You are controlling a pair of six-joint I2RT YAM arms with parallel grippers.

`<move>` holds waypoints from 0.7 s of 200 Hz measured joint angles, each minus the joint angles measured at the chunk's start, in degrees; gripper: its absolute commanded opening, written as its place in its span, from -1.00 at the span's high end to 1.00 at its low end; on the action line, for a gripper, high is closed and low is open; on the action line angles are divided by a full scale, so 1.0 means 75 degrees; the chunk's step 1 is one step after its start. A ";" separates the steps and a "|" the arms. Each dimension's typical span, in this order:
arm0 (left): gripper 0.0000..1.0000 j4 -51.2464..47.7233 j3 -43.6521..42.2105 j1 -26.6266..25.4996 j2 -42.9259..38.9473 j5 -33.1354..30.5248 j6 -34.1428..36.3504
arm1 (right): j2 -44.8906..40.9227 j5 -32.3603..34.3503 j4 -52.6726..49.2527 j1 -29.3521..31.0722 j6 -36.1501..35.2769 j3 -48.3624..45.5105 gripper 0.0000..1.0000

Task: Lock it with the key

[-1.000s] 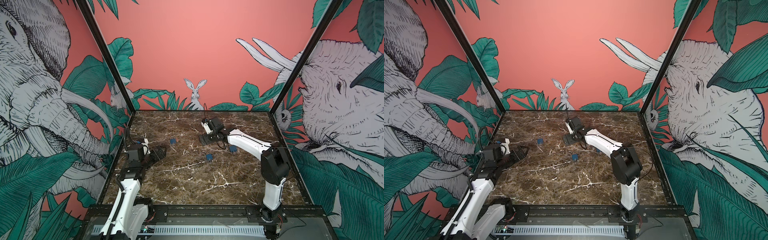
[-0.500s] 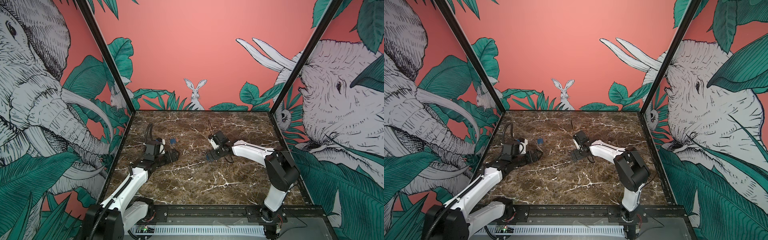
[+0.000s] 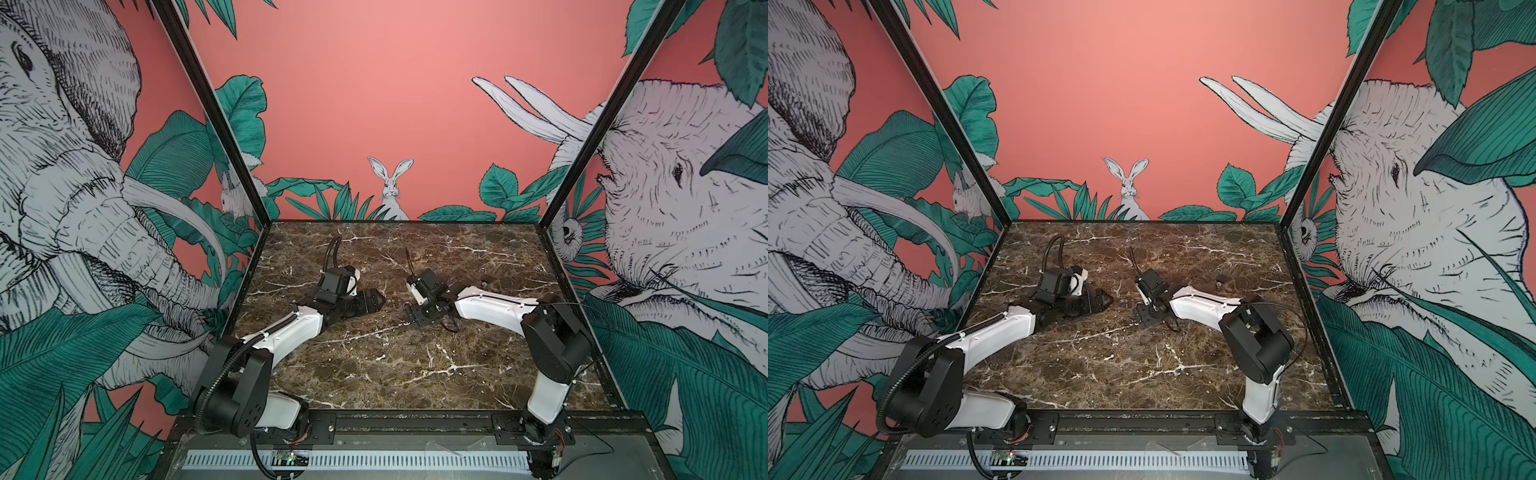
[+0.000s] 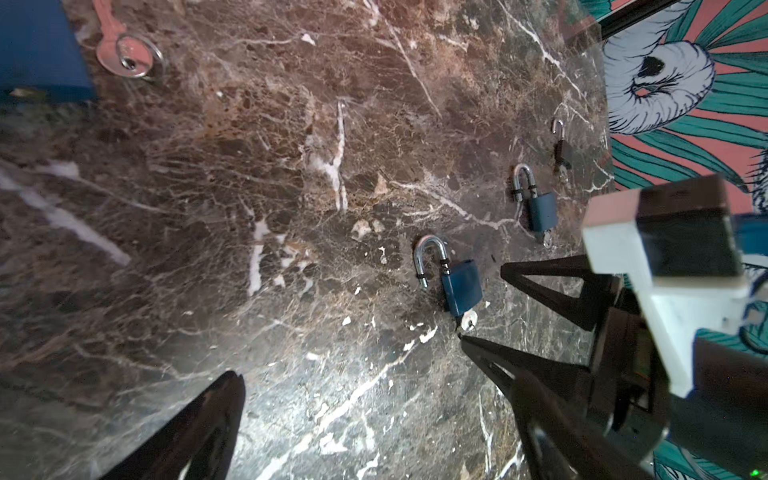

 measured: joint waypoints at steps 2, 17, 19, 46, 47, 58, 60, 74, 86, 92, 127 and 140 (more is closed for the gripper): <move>-0.99 0.0003 0.0003 0.0000 0.0006 0.0000 -0.0003 | 0.0012 0.0000 0.0009 0.0000 0.0003 -0.0003 -0.53; -0.99 -0.0003 0.0096 0.0000 0.0067 -0.0020 -0.0012 | 0.0070 0.0000 0.0076 0.0000 0.0079 -0.0009 -0.50; -0.99 -0.0003 0.0108 0.0000 0.0073 -0.0023 -0.0012 | 0.0079 0.0000 0.0087 0.0003 0.0076 -0.0009 -0.49; -0.99 -0.0026 0.0274 0.0000 0.0105 -0.0090 -0.0006 | 0.0178 -0.0003 0.0189 0.0000 0.0160 -0.0009 -0.37; -0.99 -0.0026 0.0277 0.0000 0.0105 -0.0093 -0.0003 | 0.0181 0.0000 0.0195 0.0000 0.0169 -0.0009 -0.36; -0.99 -0.0061 0.0303 0.0000 0.0105 -0.0131 0.0012 | 0.0227 0.0000 0.0216 0.0000 0.0195 -0.0009 -0.33; -0.99 -0.0073 0.0306 0.0000 0.0105 -0.0140 0.0015 | 0.0236 0.0000 0.0219 0.0000 0.0207 -0.0009 -0.32; -0.99 -0.0122 0.0315 0.0000 0.0105 -0.0166 0.0017 | 0.0291 0.0020 0.0227 0.0000 0.0274 -0.0009 -0.31; -0.99 -0.0146 0.0315 0.0000 0.0105 -0.0169 0.0017 | 0.0321 0.0038 0.0256 0.0000 0.0309 -0.0020 -0.30; -0.99 -0.0146 0.0315 0.0000 0.0105 -0.0169 0.0017 | 0.0321 0.0055 0.0271 0.0000 0.0323 -0.0035 -0.30; -0.99 -0.0143 0.0315 0.0000 0.0105 -0.0160 0.0015 | 0.0364 0.0140 0.0280 0.0000 0.0347 -0.0058 -0.24; -0.99 -0.0140 0.0315 0.0000 0.0105 -0.0140 0.0015 | 0.0393 0.0163 0.0280 0.0000 0.0364 -0.0058 -0.22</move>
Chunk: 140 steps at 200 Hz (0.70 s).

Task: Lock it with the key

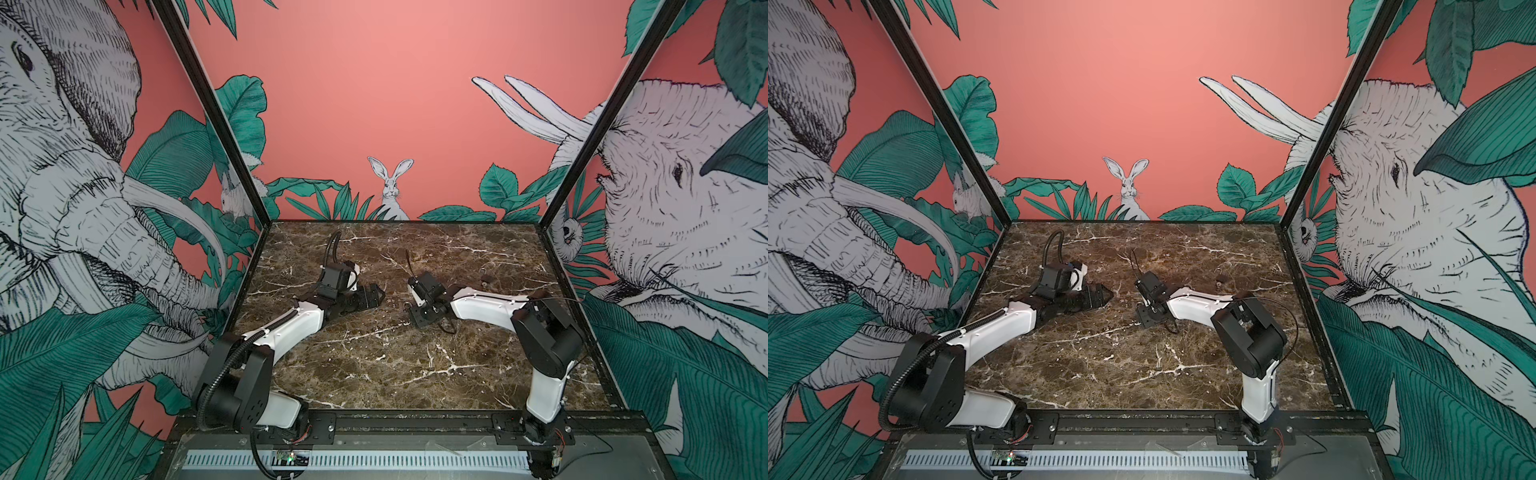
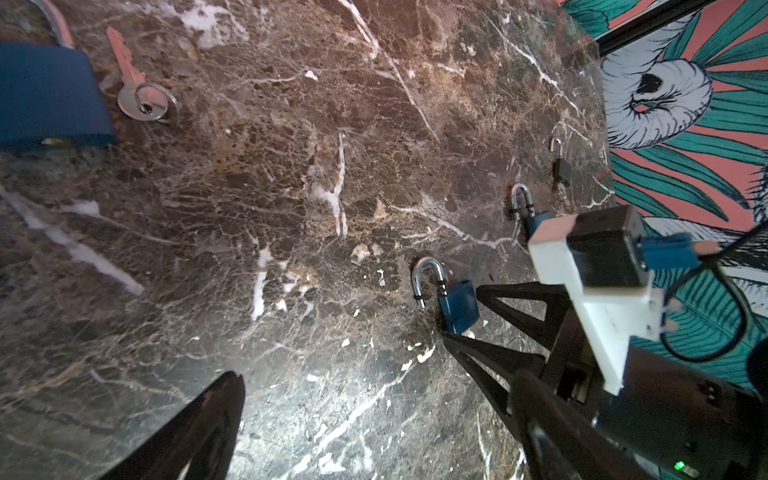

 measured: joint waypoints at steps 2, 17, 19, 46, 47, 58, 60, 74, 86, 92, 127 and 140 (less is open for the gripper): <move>-0.99 0.0000 0.0000 0.0000 0.0000 0.0000 0.0000 | 0.0000 0.0003 0.0003 0.0000 0.0000 0.0000 -0.21; -0.99 0.0006 0.0000 0.0000 0.0000 0.0015 -0.0003 | 0.0026 0.0009 0.0009 0.0000 0.0003 0.0000 -0.19; -0.99 0.0009 0.0000 0.0000 0.0000 0.0020 -0.0003 | 0.0026 0.0009 0.0009 0.0000 0.0003 0.0000 -0.19; -0.99 0.0050 0.0000 0.0000 0.0000 0.0035 -0.0003 | 0.0055 0.0015 0.0041 0.0000 0.0006 0.0000 -0.18; -0.99 0.0052 0.0000 0.0000 0.0000 0.0035 -0.0003 | 0.0055 0.0015 0.0041 0.0000 0.0006 0.0000 -0.18; -0.99 0.0055 0.0000 0.0000 0.0000 0.0058 -0.0003 | 0.0064 0.0015 0.0047 0.0003 0.0009 0.0000 -0.16; -0.98 0.0055 0.0000 0.0000 0.0000 0.0061 -0.0006 | 0.0067 0.0017 0.0047 0.0000 0.0012 0.0000 -0.17; -0.95 0.0058 0.0000 0.0000 0.0003 0.0079 -0.0003 | 0.0085 0.0029 0.0055 0.0000 0.0035 0.0006 -0.15; -0.95 0.0061 0.0000 0.0000 0.0012 0.0096 -0.0006 | 0.0102 0.0035 0.0070 0.0000 0.0052 0.0017 -0.13; -0.95 0.0070 0.0003 0.0000 0.0020 0.0111 -0.0006 | 0.0108 0.0050 0.0070 0.0003 0.0058 0.0020 -0.12; -0.95 0.0198 0.0015 0.0000 0.0163 0.0181 -0.0009 | 0.0117 0.0117 0.0073 0.0000 0.0085 0.0026 0.05; -0.95 0.0204 0.0015 0.0000 0.0198 0.0204 -0.0009 | 0.0125 0.0146 0.0076 0.0003 0.0082 0.0026 0.09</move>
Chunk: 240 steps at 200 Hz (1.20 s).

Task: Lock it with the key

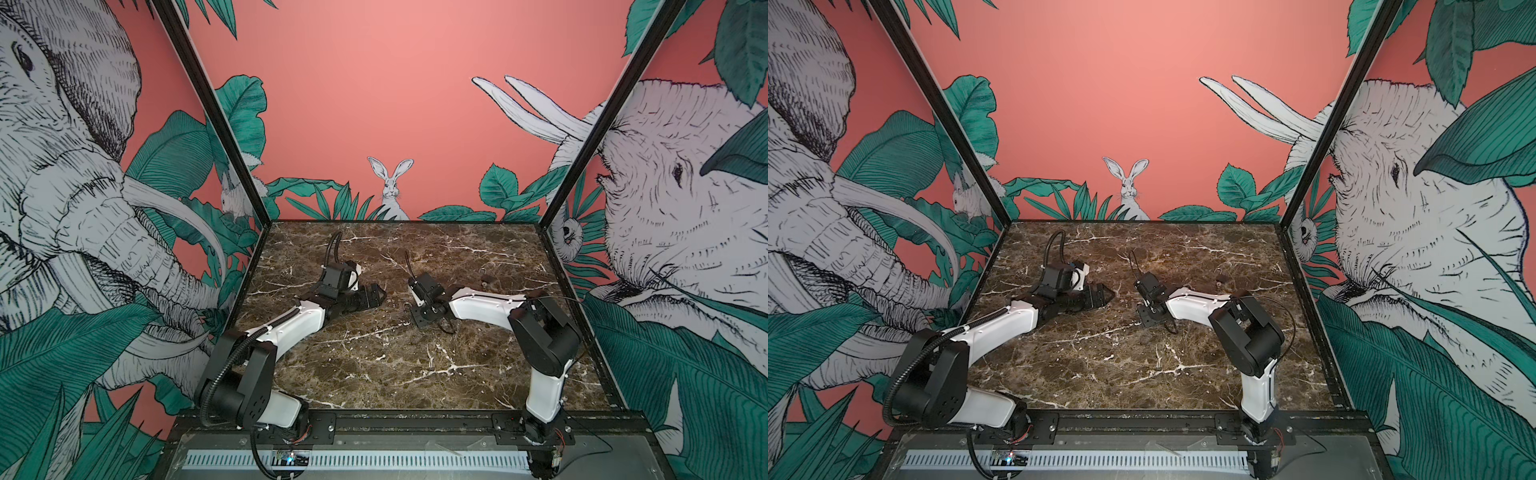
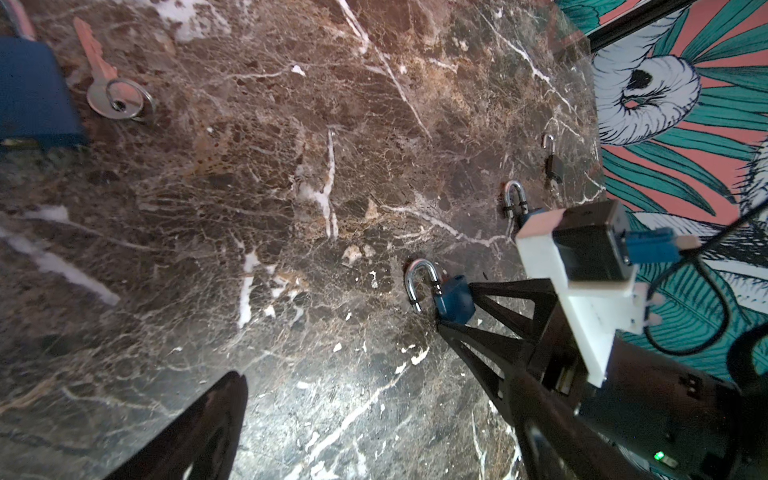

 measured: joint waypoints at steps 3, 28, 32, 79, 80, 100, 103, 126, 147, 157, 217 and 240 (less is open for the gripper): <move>-0.95 0.0003 0.0000 0.0000 0.0006 0.0006 0.0000 | 0.0000 0.0009 0.0006 0.0000 -0.0003 0.0000 0.09; -0.94 0.0032 0.0044 0.0000 0.0070 0.0041 0.0000 | 0.0000 0.0061 0.0012 -0.0003 0.0009 0.0000 0.24; -0.94 0.0047 0.0055 0.0000 0.0093 0.0058 0.0000 | 0.0000 0.0067 0.0020 -0.0003 0.0000 0.0000 0.26; -0.89 0.0219 0.0125 0.0000 0.0443 0.0280 0.0003 | -0.0029 0.0073 0.0204 -0.0003 -0.0003 -0.0073 0.50; -0.88 0.0224 0.0125 0.0000 0.0449 0.0283 0.0003 | -0.0029 0.0070 0.0216 0.0000 -0.0003 -0.0079 0.51; -0.83 0.0312 0.0125 0.0000 0.0475 0.0417 0.0003 | -0.0102 0.0038 0.0332 -0.0003 0.0012 -0.0178 0.55; -0.82 0.0329 0.0125 0.0000 0.0475 0.0434 0.0009 | -0.0117 0.0026 0.0344 -0.0003 0.0020 -0.0195 0.56; -0.80 0.0487 0.0125 -0.0006 0.0475 0.0592 0.0012 | -0.0344 -0.0172 0.0449 -0.0003 0.0099 -0.0361 0.58; -0.78 0.0592 0.0125 -0.0012 0.0475 0.0664 0.0015 | -0.0691 -0.0437 0.0542 -0.0003 0.0233 -0.0443 0.61; -0.77 0.0641 0.0125 -0.0012 0.0475 0.0697 0.0020 | -0.0901 -0.0551 0.0583 -0.0003 0.0289 -0.0446 0.61; -0.67 0.0898 0.0125 -0.0012 0.0472 0.0898 0.0067 | -0.1754 -0.1408 0.0790 -0.0017 0.0562 -0.0446 0.63; -0.64 0.1110 0.0125 -0.0017 0.0466 0.1014 0.0061 | -0.1798 -0.1638 0.0831 -0.0038 0.0664 -0.0446 0.64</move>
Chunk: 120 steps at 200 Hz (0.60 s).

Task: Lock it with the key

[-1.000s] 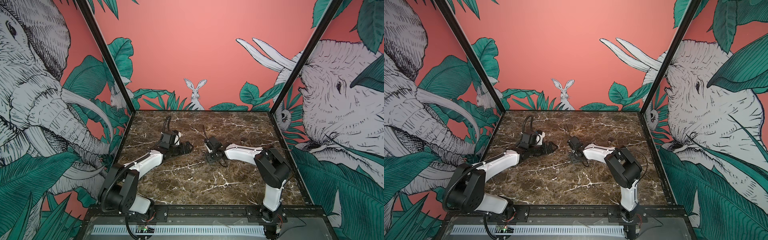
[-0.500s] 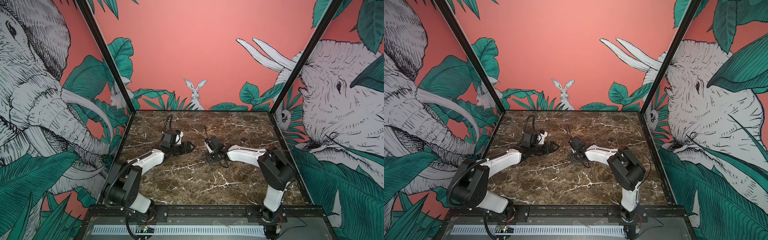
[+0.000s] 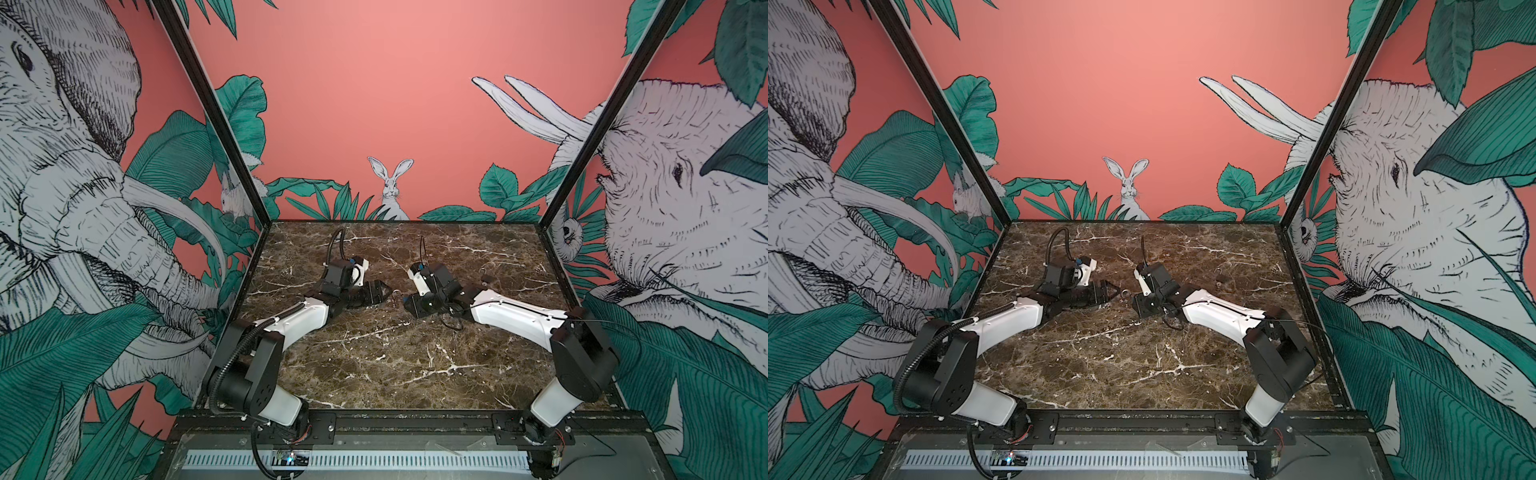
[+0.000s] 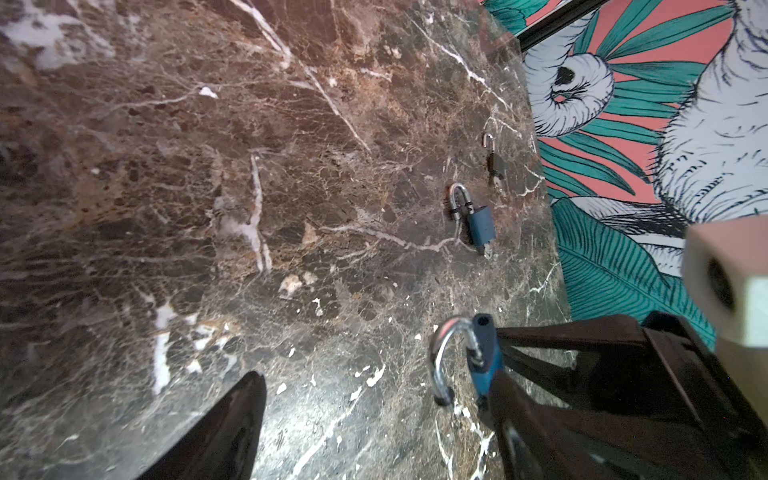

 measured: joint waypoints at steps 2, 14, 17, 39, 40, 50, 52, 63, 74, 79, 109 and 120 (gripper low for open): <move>-0.64 0.0006 0.0000 0.0000 0.0000 0.0006 0.0000 | 0.0000 -0.0012 0.0000 0.0000 0.0003 0.0000 0.64; -0.62 0.0125 0.0000 0.0000 0.0000 0.0073 -0.0020 | 0.0000 -0.0119 0.0003 0.0000 0.0035 -0.0006 0.64; -0.61 0.0157 0.0000 0.0000 0.0000 0.0090 -0.0023 | 0.0000 -0.0140 0.0009 -0.0003 0.0041 -0.0006 0.65; -0.56 0.0350 0.0000 0.0000 0.0000 0.0230 -0.0061 | -0.0003 -0.0271 0.0099 -0.0003 0.0073 -0.0047 0.66; -0.56 0.0356 0.0000 0.0000 0.0000 0.0233 -0.0061 | -0.0003 -0.0274 0.0099 -0.0003 0.0073 -0.0050 0.66; -0.55 0.0443 0.0000 0.0000 0.0003 0.0283 -0.0079 | -0.0006 -0.0312 0.0134 -0.0006 0.0085 -0.0082 0.66; -0.55 0.0460 0.0000 0.0000 0.0003 0.0294 -0.0082 | -0.0006 -0.0318 0.0140 -0.0006 0.0087 -0.0087 0.66; -0.50 0.0548 -0.0003 0.0000 0.0015 0.0350 -0.0111 | -0.0006 -0.0347 0.0163 -0.0009 0.0096 -0.0119 0.66; -0.47 0.0629 -0.0003 0.0000 0.0041 0.0417 -0.0140 | -0.0006 -0.0391 0.0166 -0.0009 0.0114 -0.0140 0.66; -0.45 0.0667 -0.0003 0.0000 0.0064 0.0443 -0.0169 | -0.0006 -0.0411 0.0163 -0.0009 0.0125 -0.0143 0.66; -0.38 0.0851 -0.0003 -0.0003 0.0213 0.0510 -0.0274 | -0.0006 -0.0522 0.0245 -0.0009 0.0224 -0.0143 0.67; -0.34 0.0883 0.0000 -0.0006 0.0289 0.0536 -0.0289 | -0.0006 -0.0548 0.0300 -0.0009 0.0242 -0.0143 0.67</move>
